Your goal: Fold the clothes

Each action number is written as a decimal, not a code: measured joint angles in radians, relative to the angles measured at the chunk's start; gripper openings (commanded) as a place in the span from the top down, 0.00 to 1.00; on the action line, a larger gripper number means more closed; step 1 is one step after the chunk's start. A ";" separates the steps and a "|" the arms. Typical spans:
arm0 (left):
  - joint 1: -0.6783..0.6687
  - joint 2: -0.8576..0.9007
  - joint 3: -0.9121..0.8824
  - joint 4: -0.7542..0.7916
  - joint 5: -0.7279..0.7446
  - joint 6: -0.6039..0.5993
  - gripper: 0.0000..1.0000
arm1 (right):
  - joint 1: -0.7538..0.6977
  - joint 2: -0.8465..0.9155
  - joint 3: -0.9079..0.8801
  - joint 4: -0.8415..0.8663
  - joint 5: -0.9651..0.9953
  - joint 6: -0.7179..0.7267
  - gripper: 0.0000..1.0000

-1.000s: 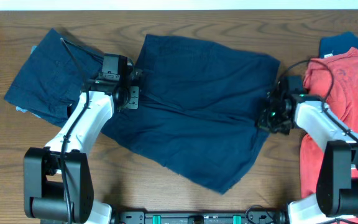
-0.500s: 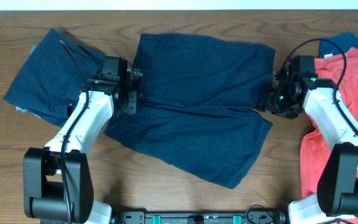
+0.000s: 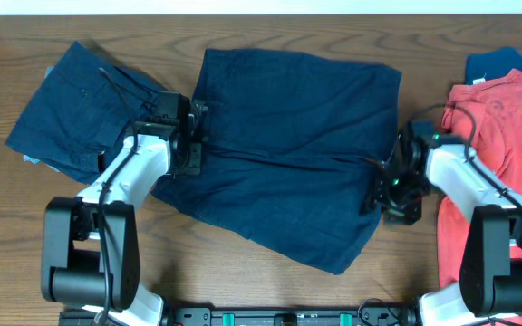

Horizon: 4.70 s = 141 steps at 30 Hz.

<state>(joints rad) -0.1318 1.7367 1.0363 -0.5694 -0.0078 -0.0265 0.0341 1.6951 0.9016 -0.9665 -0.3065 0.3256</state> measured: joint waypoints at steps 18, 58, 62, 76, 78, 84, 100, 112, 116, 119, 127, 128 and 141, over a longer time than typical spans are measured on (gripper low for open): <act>0.004 0.001 0.000 -0.030 -0.038 -0.013 0.94 | -0.093 0.000 0.042 0.089 0.040 0.045 0.43; 0.093 -0.094 -0.061 -0.106 -0.033 -0.096 0.91 | 0.292 -0.001 -0.121 0.235 -0.175 -0.052 0.96; 0.093 -0.131 -0.059 -0.108 -0.027 -0.096 0.90 | 0.296 -0.006 -0.120 0.315 -0.180 -0.014 0.94; 0.093 -0.136 -0.058 -0.137 0.019 -0.081 0.70 | 0.174 0.006 0.243 -0.086 -0.050 -0.099 0.68; 0.093 -0.136 -0.058 -0.137 0.035 -0.081 0.70 | 0.151 0.006 0.237 -0.157 -0.026 -0.095 0.68; 0.093 -0.136 -0.058 -0.129 0.058 -0.082 0.69 | 0.092 0.006 0.183 0.018 0.133 -0.002 0.44; 0.093 -0.136 -0.058 -0.118 0.061 -0.082 0.69 | -0.015 0.006 0.002 0.364 0.150 -0.023 0.72; 0.093 -0.136 -0.058 -0.110 0.061 -0.079 0.62 | -0.066 0.006 -0.027 0.783 0.320 0.039 0.69; 0.093 -0.136 -0.058 -0.110 0.062 -0.081 0.60 | -0.120 0.006 -0.020 0.859 0.291 0.030 0.07; 0.093 -0.136 -0.058 -0.124 0.095 -0.081 0.59 | -0.128 0.006 -0.011 0.804 0.216 0.023 0.10; 0.068 -0.136 -0.060 -0.138 0.315 -0.081 0.52 | -0.127 -0.146 0.021 0.533 0.044 0.012 0.14; 0.060 -0.136 -0.063 -0.139 0.329 -0.082 0.51 | -0.127 -0.185 0.024 0.496 0.035 0.009 0.14; -0.058 -0.088 -0.171 -0.077 0.393 -0.085 0.72 | -0.127 -0.397 0.042 0.092 -0.004 0.004 0.16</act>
<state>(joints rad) -0.1902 1.6489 0.8650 -0.6468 0.3851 -0.1116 -0.0933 1.2984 0.9432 -0.8749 -0.3107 0.3294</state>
